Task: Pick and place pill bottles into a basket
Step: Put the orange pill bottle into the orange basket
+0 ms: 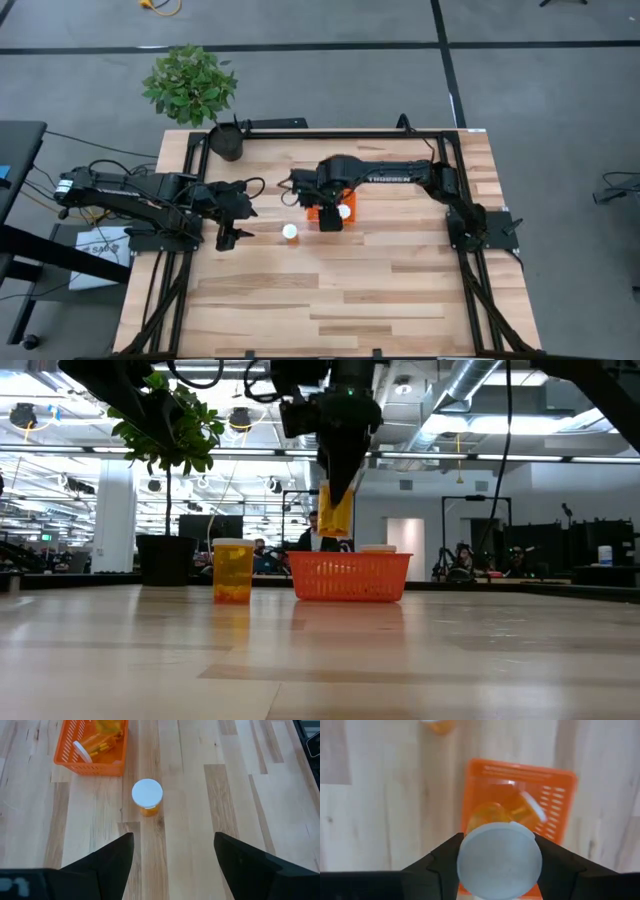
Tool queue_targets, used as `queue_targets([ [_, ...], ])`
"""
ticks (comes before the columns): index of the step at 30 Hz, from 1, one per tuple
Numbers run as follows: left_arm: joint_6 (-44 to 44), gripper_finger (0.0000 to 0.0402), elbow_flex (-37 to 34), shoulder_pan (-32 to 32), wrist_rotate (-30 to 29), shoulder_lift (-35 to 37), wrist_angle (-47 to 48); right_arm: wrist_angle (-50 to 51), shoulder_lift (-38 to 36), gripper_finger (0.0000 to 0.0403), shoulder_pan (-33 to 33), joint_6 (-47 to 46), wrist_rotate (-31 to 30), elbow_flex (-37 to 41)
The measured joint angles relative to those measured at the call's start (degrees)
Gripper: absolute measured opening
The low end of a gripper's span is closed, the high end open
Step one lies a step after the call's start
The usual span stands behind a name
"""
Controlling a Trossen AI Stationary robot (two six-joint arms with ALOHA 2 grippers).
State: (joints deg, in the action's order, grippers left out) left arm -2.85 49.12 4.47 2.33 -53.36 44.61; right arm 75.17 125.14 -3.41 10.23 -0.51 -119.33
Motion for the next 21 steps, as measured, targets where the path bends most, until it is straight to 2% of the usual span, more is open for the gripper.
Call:
queue_targets([
  [7, -0.02, 0.0265, 0.00, 0.00, 0.00, 0.00, 0.01, 2.41, 0.02, 0.0219, -4.16, 3.42, -2.03, 0.00],
  [13, -0.28, 0.0265, 0.00, 0.00, 0.02, 0.00, 0.09, 5.56, 0.02, 0.0192, -7.35, 5.84, -1.92, 0.00],
  [16, -0.29, 0.0265, 0.00, 0.00, 0.02, 0.00, 0.10, 6.72, 0.02, 0.0191, -8.08, 7.24, -0.85, 0.00],
  [21, -0.31, 0.0265, 0.00, 0.00, 0.02, 0.00, 0.10, 6.72, 0.02, 0.0222, -7.86, 8.36, -0.26, 0.02],
])
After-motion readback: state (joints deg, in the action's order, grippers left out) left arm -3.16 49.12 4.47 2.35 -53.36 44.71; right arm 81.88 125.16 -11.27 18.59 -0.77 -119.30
